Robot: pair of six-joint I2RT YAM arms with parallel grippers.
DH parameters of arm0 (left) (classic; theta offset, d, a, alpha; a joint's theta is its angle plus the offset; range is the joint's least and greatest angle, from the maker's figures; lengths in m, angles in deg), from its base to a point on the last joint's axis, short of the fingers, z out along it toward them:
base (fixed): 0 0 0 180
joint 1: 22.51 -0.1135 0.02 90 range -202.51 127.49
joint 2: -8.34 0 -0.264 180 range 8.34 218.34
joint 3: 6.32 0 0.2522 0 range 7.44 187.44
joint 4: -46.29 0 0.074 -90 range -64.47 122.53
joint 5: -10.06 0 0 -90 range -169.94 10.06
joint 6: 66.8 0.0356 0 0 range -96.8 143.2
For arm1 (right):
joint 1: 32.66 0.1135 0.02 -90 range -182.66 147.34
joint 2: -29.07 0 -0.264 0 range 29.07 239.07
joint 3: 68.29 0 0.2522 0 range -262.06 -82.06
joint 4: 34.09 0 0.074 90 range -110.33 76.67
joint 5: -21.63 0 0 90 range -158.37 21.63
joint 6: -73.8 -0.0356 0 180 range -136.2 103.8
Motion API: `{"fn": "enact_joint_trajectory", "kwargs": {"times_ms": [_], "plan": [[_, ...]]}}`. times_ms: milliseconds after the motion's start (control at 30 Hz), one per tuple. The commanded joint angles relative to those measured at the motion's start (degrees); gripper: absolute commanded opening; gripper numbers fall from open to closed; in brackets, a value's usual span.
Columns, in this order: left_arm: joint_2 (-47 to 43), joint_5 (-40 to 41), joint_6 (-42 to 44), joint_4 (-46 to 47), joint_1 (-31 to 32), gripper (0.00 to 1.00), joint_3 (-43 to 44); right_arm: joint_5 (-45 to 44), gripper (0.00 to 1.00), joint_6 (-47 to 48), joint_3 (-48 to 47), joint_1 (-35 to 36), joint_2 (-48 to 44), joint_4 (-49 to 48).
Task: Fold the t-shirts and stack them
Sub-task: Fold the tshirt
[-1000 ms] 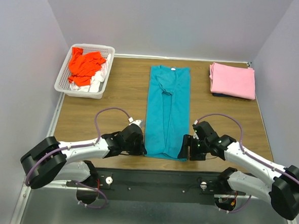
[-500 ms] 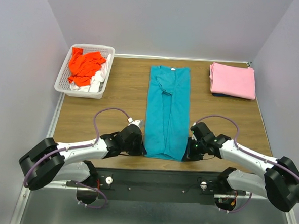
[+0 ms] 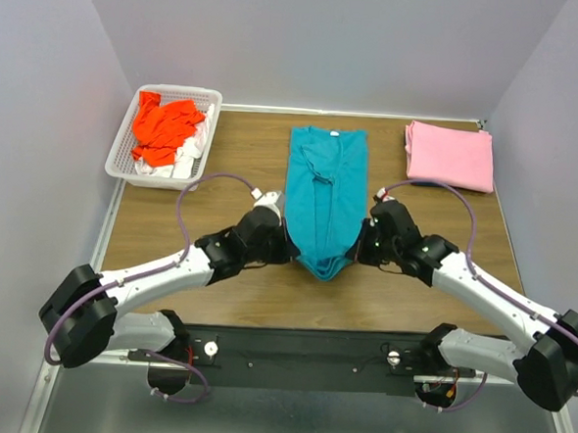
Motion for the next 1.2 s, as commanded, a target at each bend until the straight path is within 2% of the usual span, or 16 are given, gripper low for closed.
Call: {"fn": "enact_joint_trajectory", "kwargs": {"times_ms": [0,133,367,633,1167], "plan": [[3.22,4.11,5.12,-0.27,-4.09,0.00,5.91,-10.36,0.01,2.91,-6.28,-0.38,4.32,-0.19],[7.52,2.26,8.37,1.49,-7.96,0.00,10.93,-15.74,0.01,3.62,-12.26,-1.69,8.01,-0.37],[15.43,0.42,12.51,1.23,-12.71,0.00,19.89,-16.63,0.01,6.78,-19.91,-6.52,15.65,-1.69],[25.19,-2.65,16.37,0.00,-16.40,0.00,28.76,-13.46,0.01,10.38,-24.75,-9.87,22.77,-4.50],[38.46,-6.44,21.74,-0.09,-21.59,0.00,39.41,-6.08,0.01,11.18,-33.98,-15.84,38.16,-6.87]]}}
